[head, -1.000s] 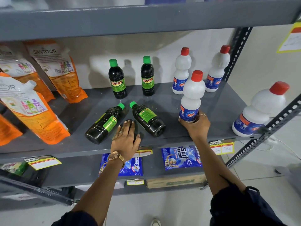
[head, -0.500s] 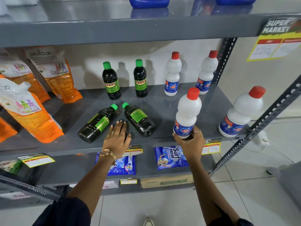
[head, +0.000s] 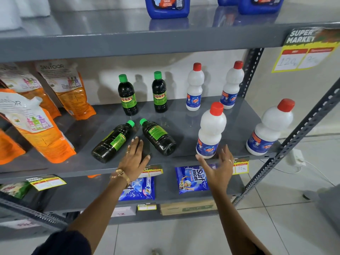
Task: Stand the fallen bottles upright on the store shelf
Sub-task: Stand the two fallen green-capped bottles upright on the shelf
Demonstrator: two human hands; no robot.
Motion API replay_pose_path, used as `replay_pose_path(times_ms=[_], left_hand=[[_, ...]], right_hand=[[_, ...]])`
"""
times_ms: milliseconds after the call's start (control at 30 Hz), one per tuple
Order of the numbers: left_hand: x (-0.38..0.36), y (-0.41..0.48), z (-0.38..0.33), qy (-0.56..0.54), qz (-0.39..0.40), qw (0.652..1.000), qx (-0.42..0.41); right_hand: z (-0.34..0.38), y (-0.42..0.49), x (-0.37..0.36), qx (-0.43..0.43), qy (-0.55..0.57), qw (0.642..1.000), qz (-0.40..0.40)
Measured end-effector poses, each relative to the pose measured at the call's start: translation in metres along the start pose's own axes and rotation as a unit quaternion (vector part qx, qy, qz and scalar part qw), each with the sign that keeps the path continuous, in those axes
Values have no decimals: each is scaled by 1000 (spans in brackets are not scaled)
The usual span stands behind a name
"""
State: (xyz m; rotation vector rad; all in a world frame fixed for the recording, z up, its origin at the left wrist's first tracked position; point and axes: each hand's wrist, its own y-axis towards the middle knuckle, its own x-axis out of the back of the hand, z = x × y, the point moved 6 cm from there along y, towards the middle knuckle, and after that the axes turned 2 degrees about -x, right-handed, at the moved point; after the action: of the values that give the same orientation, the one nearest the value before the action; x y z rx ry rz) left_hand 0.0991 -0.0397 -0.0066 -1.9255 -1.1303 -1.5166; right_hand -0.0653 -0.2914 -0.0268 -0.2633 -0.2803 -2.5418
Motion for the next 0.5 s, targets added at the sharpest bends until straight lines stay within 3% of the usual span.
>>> replay_pose_path(times_ms=[67,133,233,300,367,433,500], left_hand=[[25,-17,-5,-12,-65,996,-55],[57,-31,5,-34,-121,988,-86],[93,-37,60,-65,-148,986,-26],[100,-39,113,-90,-127,986,53],[94,-45,156,-93,-73,987,105],[78,-45,166,-70,-19,992,100],[67,-43,170,-40,0,996,79]], right_hand=[[11,-36,1,55,4,998,-14],[39,-61,-22,150,-50,986,47],[84,-51,-72,231,-143,956,107],[108,-24,-105,205,-229,944,117],[113,2,-142,103,-336,914,201],[103,20,-159,0,-408,871,274],[98,24,-174,-33,-410,861,300]])
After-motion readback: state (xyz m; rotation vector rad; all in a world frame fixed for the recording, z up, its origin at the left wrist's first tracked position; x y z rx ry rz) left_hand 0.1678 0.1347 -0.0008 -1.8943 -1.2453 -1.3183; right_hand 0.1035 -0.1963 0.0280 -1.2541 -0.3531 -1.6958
